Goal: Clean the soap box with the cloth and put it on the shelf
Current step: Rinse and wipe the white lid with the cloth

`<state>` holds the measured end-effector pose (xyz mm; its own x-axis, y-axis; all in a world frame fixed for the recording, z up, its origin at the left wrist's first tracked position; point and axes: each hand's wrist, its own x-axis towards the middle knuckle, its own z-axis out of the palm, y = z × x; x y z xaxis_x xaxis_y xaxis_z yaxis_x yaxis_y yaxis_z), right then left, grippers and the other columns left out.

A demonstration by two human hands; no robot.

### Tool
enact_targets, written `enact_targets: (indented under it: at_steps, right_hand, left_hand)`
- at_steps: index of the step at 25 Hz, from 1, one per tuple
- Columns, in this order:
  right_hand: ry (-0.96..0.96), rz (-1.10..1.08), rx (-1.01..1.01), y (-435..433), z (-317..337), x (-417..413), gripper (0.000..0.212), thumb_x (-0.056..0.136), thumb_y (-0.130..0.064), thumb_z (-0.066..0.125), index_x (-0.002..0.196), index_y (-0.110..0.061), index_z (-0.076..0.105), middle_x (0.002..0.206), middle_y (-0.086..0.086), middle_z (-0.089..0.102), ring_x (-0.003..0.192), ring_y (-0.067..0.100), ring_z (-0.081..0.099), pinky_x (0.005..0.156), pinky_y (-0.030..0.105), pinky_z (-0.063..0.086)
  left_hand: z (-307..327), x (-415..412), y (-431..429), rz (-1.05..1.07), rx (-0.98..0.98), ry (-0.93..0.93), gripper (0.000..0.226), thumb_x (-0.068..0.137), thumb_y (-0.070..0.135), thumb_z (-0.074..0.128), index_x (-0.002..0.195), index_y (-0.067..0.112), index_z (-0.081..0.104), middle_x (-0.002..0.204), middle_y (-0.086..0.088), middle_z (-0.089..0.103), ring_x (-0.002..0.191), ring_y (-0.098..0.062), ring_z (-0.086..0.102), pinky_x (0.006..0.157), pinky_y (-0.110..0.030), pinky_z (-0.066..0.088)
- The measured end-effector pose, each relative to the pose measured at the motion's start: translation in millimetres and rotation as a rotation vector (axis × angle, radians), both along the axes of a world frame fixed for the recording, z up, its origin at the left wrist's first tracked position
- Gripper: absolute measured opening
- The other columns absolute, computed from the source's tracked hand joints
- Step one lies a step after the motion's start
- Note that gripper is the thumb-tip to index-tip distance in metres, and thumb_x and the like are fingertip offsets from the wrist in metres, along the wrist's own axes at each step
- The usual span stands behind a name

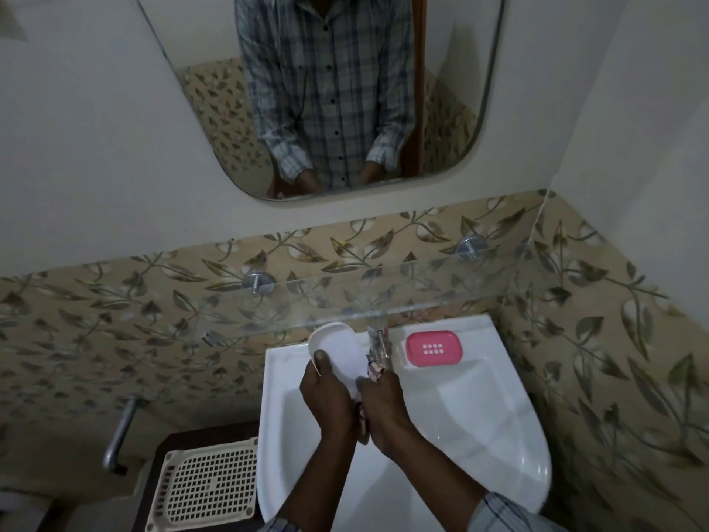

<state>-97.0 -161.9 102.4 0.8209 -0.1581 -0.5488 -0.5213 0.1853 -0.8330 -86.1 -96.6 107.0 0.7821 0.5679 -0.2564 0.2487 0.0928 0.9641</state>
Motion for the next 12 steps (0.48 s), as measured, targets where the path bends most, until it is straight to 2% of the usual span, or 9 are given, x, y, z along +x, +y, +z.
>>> enact_targets:
  at_steps: [1,3,5,6,7,8,10,11,12]
  right_hand:
    - [0.007,-0.026,-0.052,0.4,-1.9,-0.6,0.029,0.091,0.000,0.047,0.111,-0.010,0.065,0.092,0.009,0.076,0.079,0.026,0.075,0.058,0.028,0.059]
    - [-0.037,-0.005,-0.365,-3.6,-9.6,0.1,0.028,0.093,0.000,0.049,0.117,-0.005,0.061,0.097,0.011,0.072,0.081,0.030,0.072,0.055,0.027,0.057]
    - [-0.135,0.088,-0.616,-9.1,-7.1,1.4,0.030,0.095,-0.005,0.055,0.125,-0.006,0.056,0.104,0.016,0.070,0.088,0.034,0.071,0.068,0.040,0.061]
    - [-0.176,0.126,-0.662,-13.5,-7.0,2.2,0.034,0.096,-0.006,0.056,0.130,-0.007,0.053,0.109,0.017,0.069,0.092,0.035,0.070,0.075,0.043,0.060]
    - [-0.189,0.133,-0.642,-16.5,-7.4,1.6,0.037,0.096,-0.007,0.056,0.133,-0.009,0.052,0.108,0.018,0.069,0.090,0.035,0.070,0.073,0.043,0.061]
    - [-0.176,0.102,-0.586,-16.9,-5.9,0.8,0.037,0.096,-0.007,0.056,0.133,-0.010,0.052,0.101,0.017,0.070,0.078,0.031,0.072,0.062,0.038,0.061]
    - [-0.106,-0.047,-0.493,-10.6,-7.2,-3.4,0.027,0.098,-0.006,0.054,0.124,-0.009,0.058,0.083,0.011,0.070,0.054,0.014,0.069,0.045,0.024,0.053]
    - [-0.067,-0.125,-0.442,-6.3,-11.1,-4.6,0.024,0.097,-0.007,0.053,0.120,-0.007,0.061,0.083,0.008,0.071,0.056,0.010,0.067,0.050,0.023,0.054]
    - [-0.016,-0.170,-0.378,-2.6,-14.4,-5.2,0.024,0.096,-0.007,0.053,0.117,-0.006,0.062,0.090,0.010,0.072,0.067,0.014,0.069,0.062,0.028,0.058]
  left_hand:
    - [0.3,-1.0,-2.3,-0.012,-0.060,0.045,0.031,0.105,0.034,0.043,0.100,0.014,0.066,0.101,-0.011,0.071,0.091,-0.024,0.068,0.075,-0.035,0.054]
    - [1.6,-8.1,-2.8,-0.048,-0.012,0.087,0.029,0.102,0.029,0.050,0.125,0.012,0.060,0.119,-0.010,0.065,0.106,-0.027,0.064,0.088,-0.040,0.054]
    - [-0.2,-18.5,11.6,-0.025,0.229,-0.051,0.047,0.095,0.017,0.063,0.140,0.020,0.051,0.127,-0.001,0.058,0.112,-0.019,0.059,0.091,-0.036,0.052]
    - [-0.8,-18.2,19.4,-0.040,0.352,-0.124,0.045,0.094,0.012,0.062,0.137,0.021,0.056,0.124,0.002,0.060,0.110,-0.015,0.060,0.089,-0.032,0.052]
    - [-2.3,-15.4,24.7,-0.066,0.437,-0.151,0.036,0.096,0.009,0.058,0.129,0.020,0.062,0.119,0.002,0.065,0.107,-0.016,0.063,0.088,-0.031,0.052]
    - [-1.1,-10.8,25.4,-0.077,0.453,-0.120,0.029,0.098,0.008,0.053,0.121,0.018,0.068,0.114,0.001,0.070,0.104,-0.018,0.065,0.089,-0.034,0.053]
    - [-0.7,-7.6,21.5,-0.027,0.331,-0.045,0.028,0.101,0.011,0.047,0.111,0.015,0.073,0.108,-0.002,0.074,0.101,-0.021,0.067,0.094,-0.043,0.054]
    - [-1.1,-7.0,17.2,0.005,0.269,-0.021,0.028,0.101,0.014,0.047,0.108,0.014,0.073,0.107,-0.003,0.074,0.101,-0.022,0.067,0.095,-0.044,0.054]
    - [-3.6,-7.7,13.4,0.028,0.223,0.002,0.028,0.102,0.015,0.046,0.108,0.012,0.073,0.107,-0.005,0.074,0.100,-0.023,0.067,0.094,-0.045,0.054]
